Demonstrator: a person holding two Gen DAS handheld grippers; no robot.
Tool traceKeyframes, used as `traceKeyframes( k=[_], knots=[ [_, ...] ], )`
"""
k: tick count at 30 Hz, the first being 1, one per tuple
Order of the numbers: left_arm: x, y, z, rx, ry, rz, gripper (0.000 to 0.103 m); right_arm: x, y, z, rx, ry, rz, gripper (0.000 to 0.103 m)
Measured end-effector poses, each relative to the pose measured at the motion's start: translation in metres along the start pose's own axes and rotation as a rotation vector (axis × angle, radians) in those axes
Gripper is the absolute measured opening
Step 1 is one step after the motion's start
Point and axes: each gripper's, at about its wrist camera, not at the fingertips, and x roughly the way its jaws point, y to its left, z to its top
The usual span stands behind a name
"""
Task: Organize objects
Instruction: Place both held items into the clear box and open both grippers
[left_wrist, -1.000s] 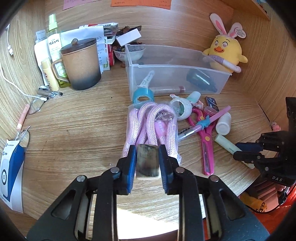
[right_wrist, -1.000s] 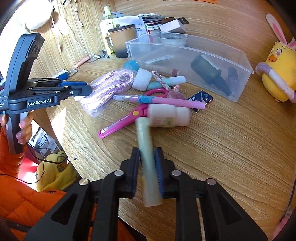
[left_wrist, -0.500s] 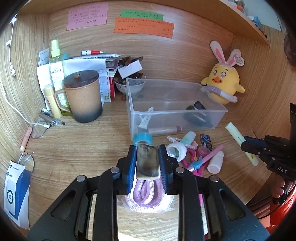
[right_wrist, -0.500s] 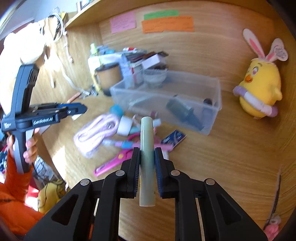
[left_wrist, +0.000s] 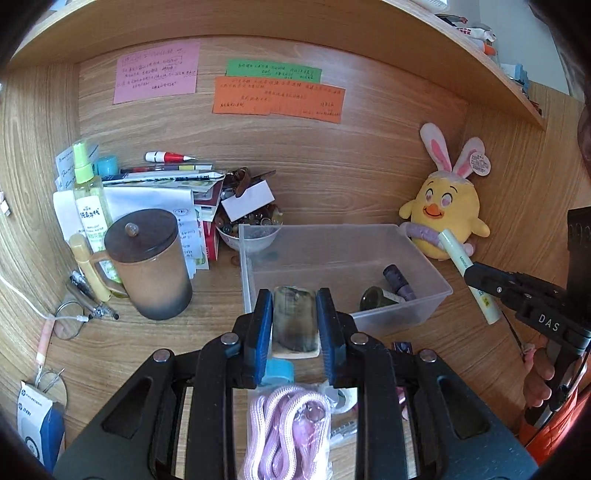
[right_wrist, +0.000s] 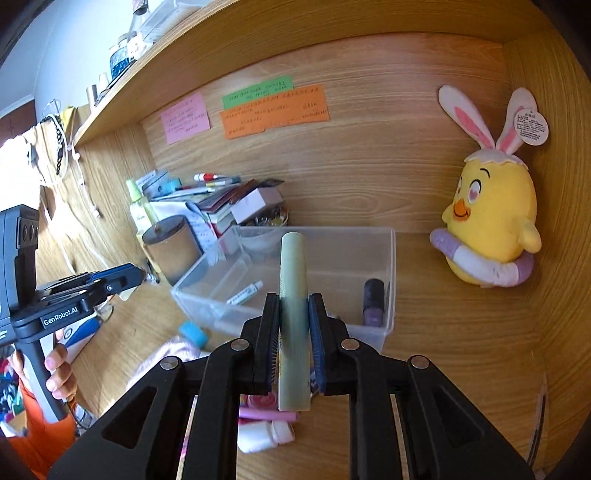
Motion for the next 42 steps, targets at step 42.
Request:
traceKeyframes(
  k=[42],
  knots=[
    [0.116, -0.028, 0.019, 0.118, 0.287, -0.053, 0.043, 0.1, -0.024, 0.009, -0.011, 0.225, -0.093, 0.021]
  ],
)
